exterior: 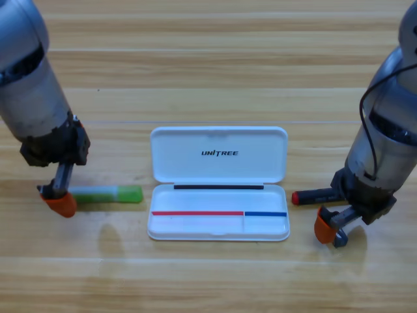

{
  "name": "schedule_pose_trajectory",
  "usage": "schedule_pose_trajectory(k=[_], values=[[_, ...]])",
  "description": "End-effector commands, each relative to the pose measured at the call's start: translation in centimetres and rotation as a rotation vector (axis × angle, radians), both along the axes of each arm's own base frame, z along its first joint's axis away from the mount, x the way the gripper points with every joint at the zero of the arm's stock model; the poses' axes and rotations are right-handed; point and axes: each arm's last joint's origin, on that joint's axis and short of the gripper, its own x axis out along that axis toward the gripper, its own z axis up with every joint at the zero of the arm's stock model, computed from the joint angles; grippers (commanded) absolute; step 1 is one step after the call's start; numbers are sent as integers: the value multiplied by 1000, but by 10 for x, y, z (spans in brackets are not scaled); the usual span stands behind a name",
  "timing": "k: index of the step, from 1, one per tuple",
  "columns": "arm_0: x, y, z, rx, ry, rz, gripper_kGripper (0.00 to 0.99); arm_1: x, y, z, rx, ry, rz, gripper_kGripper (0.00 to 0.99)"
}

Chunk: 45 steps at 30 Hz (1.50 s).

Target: Clean up eraser and pencils

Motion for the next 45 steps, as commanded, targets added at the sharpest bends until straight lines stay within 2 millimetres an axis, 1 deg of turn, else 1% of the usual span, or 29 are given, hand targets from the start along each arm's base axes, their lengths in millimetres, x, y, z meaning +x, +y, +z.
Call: schedule_pose_trajectory(k=[1, 3, 9, 12, 14, 17, 19, 20, 22, 24, 27, 29, 30, 32, 34, 36, 38, 39, 42, 45], values=[[35, 14, -34, 15, 80, 60, 957, 14, -7, -30, -43, 90, -56, 923], [40, 16, -39, 11, 89, 59, 957, 15, -7, -31, -35, 102, -58, 920], [48, 16, -53, 9, 112, 46, 963, 17, -3, -36, -12, 118, -58, 818], [50, 15, -60, 8, 121, 43, 966, 17, -3, -41, -14, 134, -62, 805], [49, 15, -65, 5, 127, 41, 966, 18, -3, -43, -18, 141, -62, 647], [48, 16, -71, 1, 133, 37, 971, 17, -2, -46, -16, 150, -60, 371], [48, 16, -73, -3, 138, 37, 973, 18, -1, -49, -8, 151, -58, 219], [48, 16, -74, -4, 139, 36, 977, 19, -1, -51, -7, 148, -57, 161], [48, 17, -75, -7, 137, 36, 979, 20, -1, -55, -9, 149, -51, 97], [47, 17, -76, -10, 140, 36, 980, 20, 0, -57, -13, 150, -31, 11], [47, 18, -76, -18, 138, 36, 989, 19, -1, -60, -16, 150, 11, 0], [46, 18, -77, -22, 135, 36, 990, 19, -2, -57, -12, 148, 32, 0], [46, 18, -78, -23, 136, 36, 990, 16, -5, -52, -8, 142, 51, 0], [45, 18, -79, -27, 133, 35, 990, 8, -13, -30, -7, 128, 116, 0], [45, 18, -81, -31, 130, 35, 990, -3, -24, 1, -7, 101, 207, 0], [45, 18, -83, -31, 128, 35, 990, -16, -35, 34, 6, 69, 335, 0], [46, 18, -83, -36, 124, 34, 990, -28, -43, 59, 20, 45, 515, 0], [47, 17, -83, -39, 119, 34, 990, -31, -44, 69, 22, 30, 565, 0], [47, 17, -84, -47, 105, 33, 990, -30, -39, 83, 29, 22, 748, 0], [47, 17, -89, -49, 102, 33, 990, -24, -22, 81, 7, 42, 857, 0]])
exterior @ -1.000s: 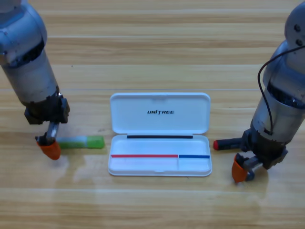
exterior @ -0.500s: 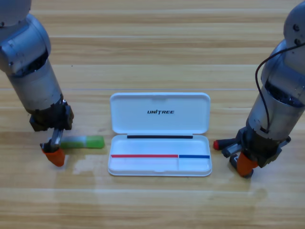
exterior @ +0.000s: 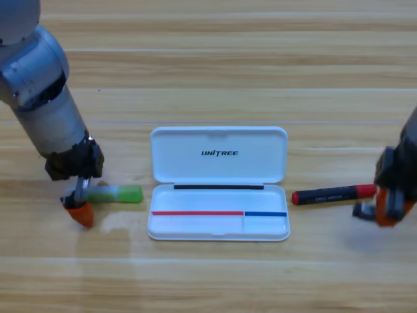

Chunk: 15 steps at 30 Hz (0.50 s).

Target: Clean up eraser and pencils

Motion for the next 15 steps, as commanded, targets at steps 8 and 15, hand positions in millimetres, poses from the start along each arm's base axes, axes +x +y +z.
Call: schedule_pose_trajectory(k=[8, 15], values=[[5, 2, -33, 14, 45, 4, 983, 35, 65, -30, -53, 51, 302, 0], [8, 1, -40, 15, 48, -1, 828, 45, 101, -43, -86, 80, 392, 0]])
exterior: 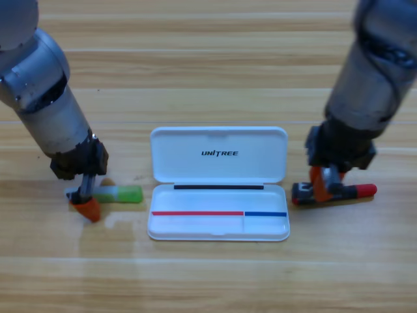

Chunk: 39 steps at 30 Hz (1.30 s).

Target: Clean up eraser and pencils

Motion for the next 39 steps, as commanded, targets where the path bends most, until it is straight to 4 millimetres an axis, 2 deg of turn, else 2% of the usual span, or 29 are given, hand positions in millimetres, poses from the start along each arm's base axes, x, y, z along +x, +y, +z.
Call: schedule_pose_trajectory(k=[1, 6, 11, 16, 26, 27, 30, 32, 34, 36, 39], values=[[5, 1, -37, 41, 85, -8, 785, -4, 40, -34, -80, 77, 89, 0], [6, 0, -43, 45, 108, -41, 468, 4, 55, -40, -79, 76, 95, 0], [7, -2, -41, 41, 102, -57, 0, 10, 65, -53, -90, 88, 90, 0], [8, -1, -26, 37, 84, -31, 0, 14, 70, -68, -109, 106, 75, 0], [1, 4, 16, 62, 29, -6, 0, 16, 72, -74, -118, 119, 57, 0], [0, 4, 21, 60, 21, -7, 0, 16, 73, -74, -115, 120, 55, 54], [-3, 7, 35, 58, -2, 6, 0, 16, 73, -74, -114, 122, 43, 518], [-4, 8, 40, 61, -8, 13, 0, 16, 73, -74, -113, 123, 25, 724], [-5, 8, 45, 62, -10, 17, 0, 15, 73, -72, -105, 128, 16, 802], [-8, 8, 49, 60, -13, 17, 0, 15, 72, -69, -97, 126, 15, 836], [-11, 7, 52, 59, -17, 14, 0, 9, 65, -49, -72, 109, 12, 876]])
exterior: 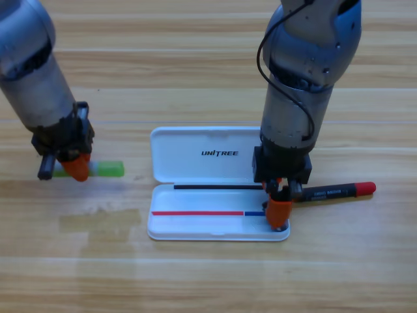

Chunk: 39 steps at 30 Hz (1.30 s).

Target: Clean up eraser and pencils

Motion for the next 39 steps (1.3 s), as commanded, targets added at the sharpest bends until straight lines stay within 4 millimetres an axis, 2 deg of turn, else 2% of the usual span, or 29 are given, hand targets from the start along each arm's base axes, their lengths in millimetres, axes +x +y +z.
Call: schedule_pose_trajectory(k=[1, 5, 9, 17, 23, 27, 32, 39], values=[[-6, 1, 6, 8, -1, 11, 0, -14, -2, 2, -10, 39, 12, 876], [-8, 0, 11, 6, -4, 10, 0, -29, -20, 39, 54, 16, 15, 904], [-8, -1, 11, 7, -3, 10, 0, -36, -28, 51, 69, 6, 15, 905], [-10, -4, 16, 3, -8, 2, 0, -41, -34, 47, 50, 23, 13, 904], [-18, -21, 37, -16, -6, -30, 0, -40, -62, 39, -7, 49, -27, 910], [-25, -37, 56, -29, -10, -52, 0, -31, -85, 34, -52, 46, -72, 988], [-32, -58, 68, -36, -7, -67, 0, -9, -106, 26, -83, 27, -103, 990], [-35, -78, 67, -36, 5, -67, 0, 35, -111, 0, -89, 3, -34, 982]])
